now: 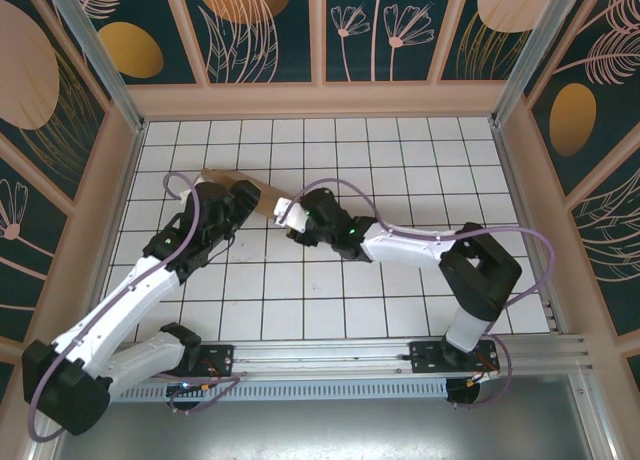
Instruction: Fold the paper box
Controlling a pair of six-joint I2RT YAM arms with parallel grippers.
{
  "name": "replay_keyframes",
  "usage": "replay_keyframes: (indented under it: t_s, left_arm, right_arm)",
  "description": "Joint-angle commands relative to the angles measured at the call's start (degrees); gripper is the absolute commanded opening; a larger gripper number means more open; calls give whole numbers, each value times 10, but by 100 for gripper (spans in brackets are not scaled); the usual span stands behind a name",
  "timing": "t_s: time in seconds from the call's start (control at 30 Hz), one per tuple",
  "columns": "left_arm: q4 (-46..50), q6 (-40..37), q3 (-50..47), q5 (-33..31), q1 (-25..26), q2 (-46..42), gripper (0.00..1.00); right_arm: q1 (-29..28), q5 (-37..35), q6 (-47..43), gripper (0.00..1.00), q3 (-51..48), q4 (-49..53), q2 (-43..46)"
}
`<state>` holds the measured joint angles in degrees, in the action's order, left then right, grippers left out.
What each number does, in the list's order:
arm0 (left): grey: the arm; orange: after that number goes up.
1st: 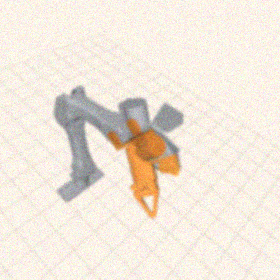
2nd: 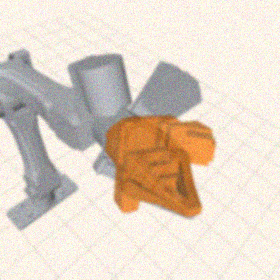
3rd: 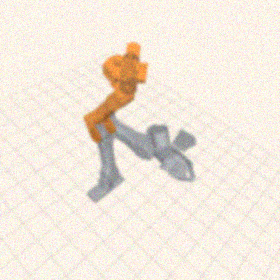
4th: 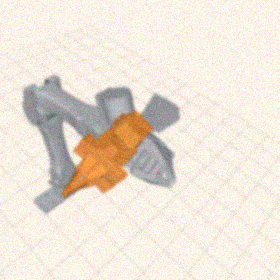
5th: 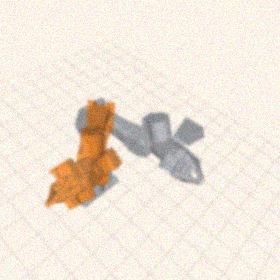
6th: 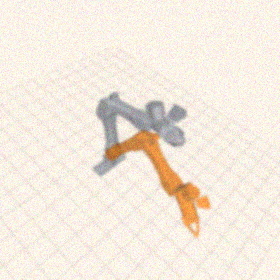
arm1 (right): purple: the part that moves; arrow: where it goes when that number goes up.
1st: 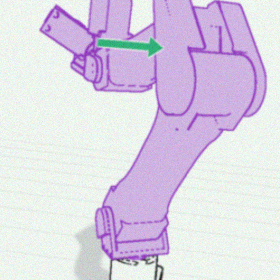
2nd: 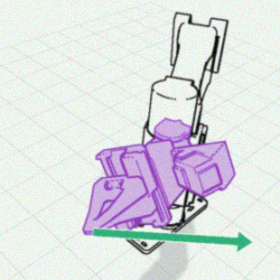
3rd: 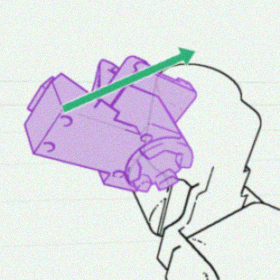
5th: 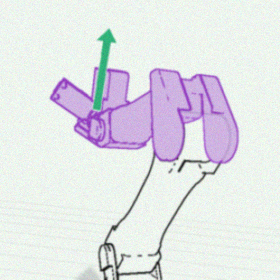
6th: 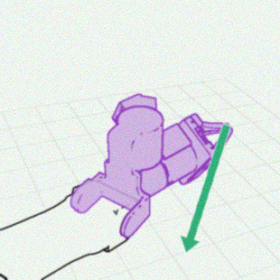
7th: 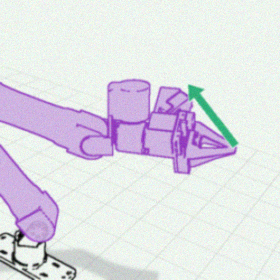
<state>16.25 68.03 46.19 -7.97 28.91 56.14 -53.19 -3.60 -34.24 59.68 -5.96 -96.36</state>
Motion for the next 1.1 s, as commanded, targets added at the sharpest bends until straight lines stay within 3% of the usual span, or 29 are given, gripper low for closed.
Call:
replay_keyframes:
  t_s: [0.0,0.23,0.43,0.67,1.07]
  left_arm:
    - [4,-101,4,-21,-1,-43,76]
    - [8,-213,13,-58,-1,-120,76]
    - [24,-291,91,-26,-2,-56,79]
    - [-35,-250,110,158,-16,61,79]
    - [-137,-222,10,193,-48,126,76]
  right_arm:
    - [17,143,-30,12,-13,46,51]
    - [91,289,-89,14,18,143,59]
    - [126,344,-159,17,69,280,53]
    - [151,363,-170,18,99,352,33]
    - [174,392,-120,21,91,320,-6]
